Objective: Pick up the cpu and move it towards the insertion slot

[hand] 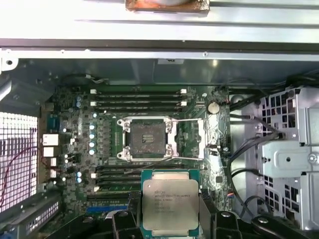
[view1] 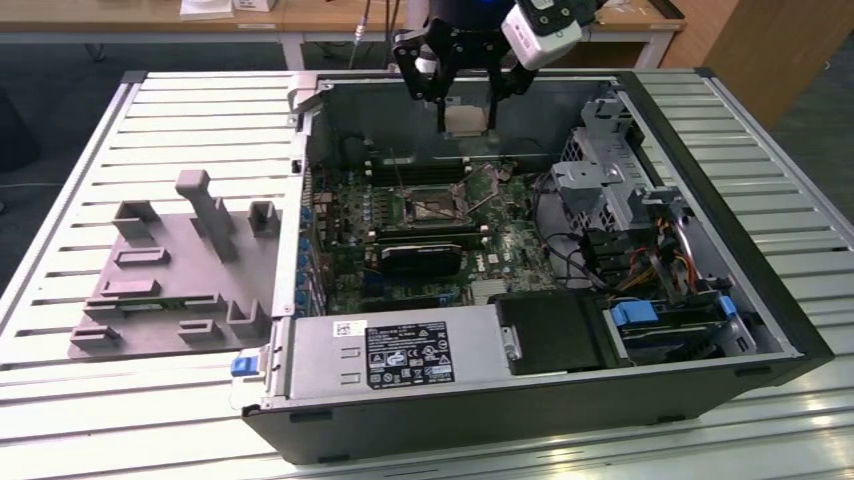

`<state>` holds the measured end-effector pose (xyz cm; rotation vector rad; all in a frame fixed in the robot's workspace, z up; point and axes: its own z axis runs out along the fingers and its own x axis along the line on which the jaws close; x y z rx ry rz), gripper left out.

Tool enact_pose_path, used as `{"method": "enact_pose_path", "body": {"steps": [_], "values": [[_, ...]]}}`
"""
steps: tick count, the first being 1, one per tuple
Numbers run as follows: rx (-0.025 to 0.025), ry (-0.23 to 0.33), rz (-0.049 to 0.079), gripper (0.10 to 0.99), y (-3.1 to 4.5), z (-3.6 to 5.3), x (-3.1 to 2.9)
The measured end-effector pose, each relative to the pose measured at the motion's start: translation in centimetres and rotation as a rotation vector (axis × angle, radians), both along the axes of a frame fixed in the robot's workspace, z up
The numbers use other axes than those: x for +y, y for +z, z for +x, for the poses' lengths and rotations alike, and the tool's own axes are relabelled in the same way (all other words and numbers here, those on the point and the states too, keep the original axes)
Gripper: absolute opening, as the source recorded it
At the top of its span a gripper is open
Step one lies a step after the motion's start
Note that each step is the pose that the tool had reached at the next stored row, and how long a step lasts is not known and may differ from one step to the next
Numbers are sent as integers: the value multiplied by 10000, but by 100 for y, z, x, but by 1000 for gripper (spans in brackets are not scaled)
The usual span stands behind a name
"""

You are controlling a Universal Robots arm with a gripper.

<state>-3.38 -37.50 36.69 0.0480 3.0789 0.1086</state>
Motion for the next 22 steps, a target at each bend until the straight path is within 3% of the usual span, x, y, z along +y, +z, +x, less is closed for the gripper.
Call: {"method": "enact_pose_path", "body": {"steps": [6,12,16,22], "values": [[0,1,1,541,-2,30,105],[-1,-1,-13,541,-2,37,119],[6,0,-177,541,-3,37,128],[9,0,-185,541,-15,37,169]]}}
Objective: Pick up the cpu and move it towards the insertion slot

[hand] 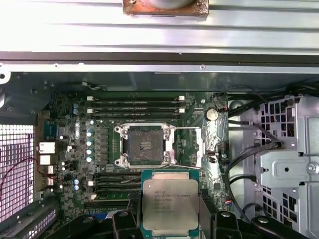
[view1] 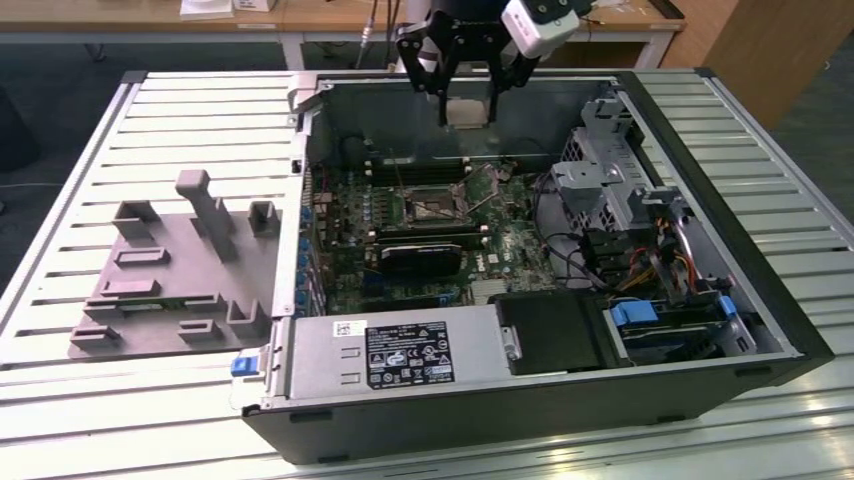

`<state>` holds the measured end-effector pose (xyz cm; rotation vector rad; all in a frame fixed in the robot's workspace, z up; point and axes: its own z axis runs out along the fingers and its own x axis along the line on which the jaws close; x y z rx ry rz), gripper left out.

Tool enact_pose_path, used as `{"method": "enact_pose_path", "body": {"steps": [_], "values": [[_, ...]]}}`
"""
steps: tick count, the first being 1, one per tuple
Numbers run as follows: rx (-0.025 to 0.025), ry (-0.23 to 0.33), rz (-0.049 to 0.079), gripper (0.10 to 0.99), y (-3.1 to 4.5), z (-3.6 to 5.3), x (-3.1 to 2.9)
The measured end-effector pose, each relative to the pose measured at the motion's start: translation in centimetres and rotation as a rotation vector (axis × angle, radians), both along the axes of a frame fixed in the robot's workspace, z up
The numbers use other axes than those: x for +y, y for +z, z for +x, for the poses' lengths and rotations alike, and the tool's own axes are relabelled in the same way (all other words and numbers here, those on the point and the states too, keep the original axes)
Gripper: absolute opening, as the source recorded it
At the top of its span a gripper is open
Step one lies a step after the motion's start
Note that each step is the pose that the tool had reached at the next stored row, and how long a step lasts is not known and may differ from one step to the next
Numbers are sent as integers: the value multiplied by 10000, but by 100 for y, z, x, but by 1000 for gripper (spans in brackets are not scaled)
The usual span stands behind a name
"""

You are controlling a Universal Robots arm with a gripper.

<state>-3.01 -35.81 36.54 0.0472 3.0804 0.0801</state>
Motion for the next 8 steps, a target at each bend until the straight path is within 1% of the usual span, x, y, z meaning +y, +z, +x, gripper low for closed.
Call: {"method": "enact_pose_path", "body": {"steps": [3,8], "values": [[0,0,0,541,-6,0,23],[0,0,1,541,-6,0,24]]}}
